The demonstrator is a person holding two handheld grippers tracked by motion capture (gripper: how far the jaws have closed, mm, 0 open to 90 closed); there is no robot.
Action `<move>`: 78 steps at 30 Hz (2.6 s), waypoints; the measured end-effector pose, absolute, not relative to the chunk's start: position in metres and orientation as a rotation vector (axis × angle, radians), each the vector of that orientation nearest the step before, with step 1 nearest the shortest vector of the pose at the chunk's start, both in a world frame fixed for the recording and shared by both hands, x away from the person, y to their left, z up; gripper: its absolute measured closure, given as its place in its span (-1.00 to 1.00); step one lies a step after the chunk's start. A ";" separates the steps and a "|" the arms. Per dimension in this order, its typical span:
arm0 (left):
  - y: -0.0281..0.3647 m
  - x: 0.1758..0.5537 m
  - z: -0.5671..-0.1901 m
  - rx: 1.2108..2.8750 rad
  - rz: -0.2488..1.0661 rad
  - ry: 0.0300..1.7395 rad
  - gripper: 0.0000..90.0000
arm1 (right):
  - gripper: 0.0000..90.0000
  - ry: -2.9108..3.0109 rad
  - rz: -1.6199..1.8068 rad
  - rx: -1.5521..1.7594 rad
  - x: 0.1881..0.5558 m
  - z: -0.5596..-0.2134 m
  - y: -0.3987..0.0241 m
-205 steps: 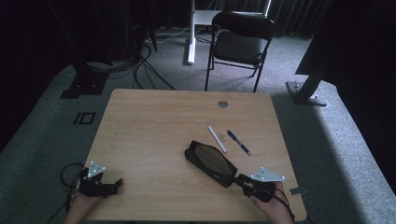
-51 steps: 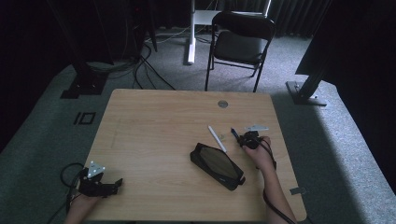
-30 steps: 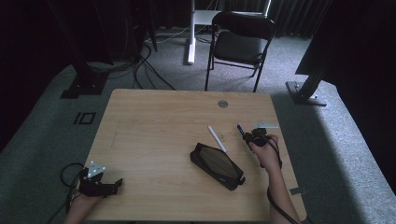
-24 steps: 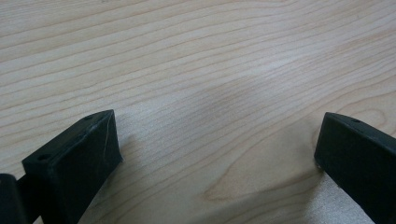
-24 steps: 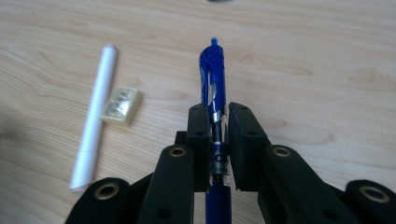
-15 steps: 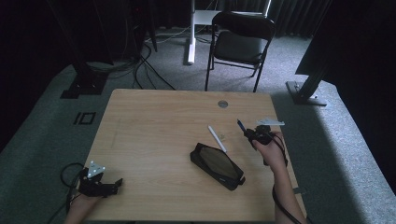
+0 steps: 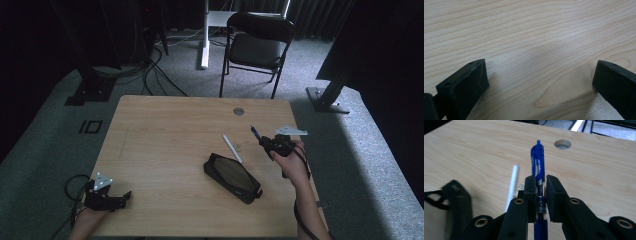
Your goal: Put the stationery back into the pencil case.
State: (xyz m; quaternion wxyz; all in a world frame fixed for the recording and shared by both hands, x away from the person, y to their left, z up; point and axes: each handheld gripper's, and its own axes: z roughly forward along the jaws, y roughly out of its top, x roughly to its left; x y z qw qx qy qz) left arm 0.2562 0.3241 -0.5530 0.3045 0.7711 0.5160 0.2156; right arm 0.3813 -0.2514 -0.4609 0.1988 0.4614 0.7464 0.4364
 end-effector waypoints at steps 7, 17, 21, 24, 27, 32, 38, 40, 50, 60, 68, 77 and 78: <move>0.324 0.256 -0.553 2.042 0.571 1.367 -0.99 | 0.77 2.116 1.252 1.208 0.371 -0.447 -0.241; 0.324 0.256 -0.553 2.042 0.571 1.366 -0.99 | 0.77 2.158 1.328 1.124 0.355 -0.433 -0.227; 0.324 0.256 -0.553 2.042 0.571 1.367 -0.99 | 0.77 2.176 1.358 1.093 0.349 -0.429 -0.223; 0.324 0.256 -0.553 2.041 0.571 1.367 -0.99 | 0.77 2.192 1.371 1.074 0.345 -0.427 -0.219; 0.324 0.256 -0.553 2.041 0.572 1.367 -0.99 | 0.77 2.219 1.372 1.046 0.341 -0.427 -0.215; 0.324 0.256 -0.553 2.041 0.571 1.367 -0.99 | 0.77 2.240 1.354 1.022 0.336 -0.426 -0.211; 0.324 0.256 -0.553 2.042 0.572 1.366 -0.99 | 0.77 2.274 1.370 0.978 0.331 -0.425 -0.203; 0.324 0.256 -0.553 2.041 0.571 1.367 -0.99 | 0.77 2.297 1.367 0.965 0.331 -0.428 -0.199; 0.324 0.256 -0.553 2.041 0.571 1.367 -0.99 | 0.77 2.375 1.333 0.929 0.329 -0.438 -0.186; 0.324 0.256 -0.553 2.042 0.571 1.367 -0.99 | 0.77 2.471 1.266 0.903 0.331 -0.454 -0.173; 0.324 0.256 -0.553 2.042 0.571 1.367 -0.99 | 0.77 2.530 1.192 0.913 0.332 -0.463 -0.168; 0.324 0.256 -0.553 2.042 0.571 1.367 -0.99 | 0.77 2.571 1.154 0.930 0.335 -0.472 -0.166; 0.324 0.256 -0.553 2.042 0.571 1.367 -0.99 | 0.77 2.578 1.145 0.929 0.336 -0.473 -0.165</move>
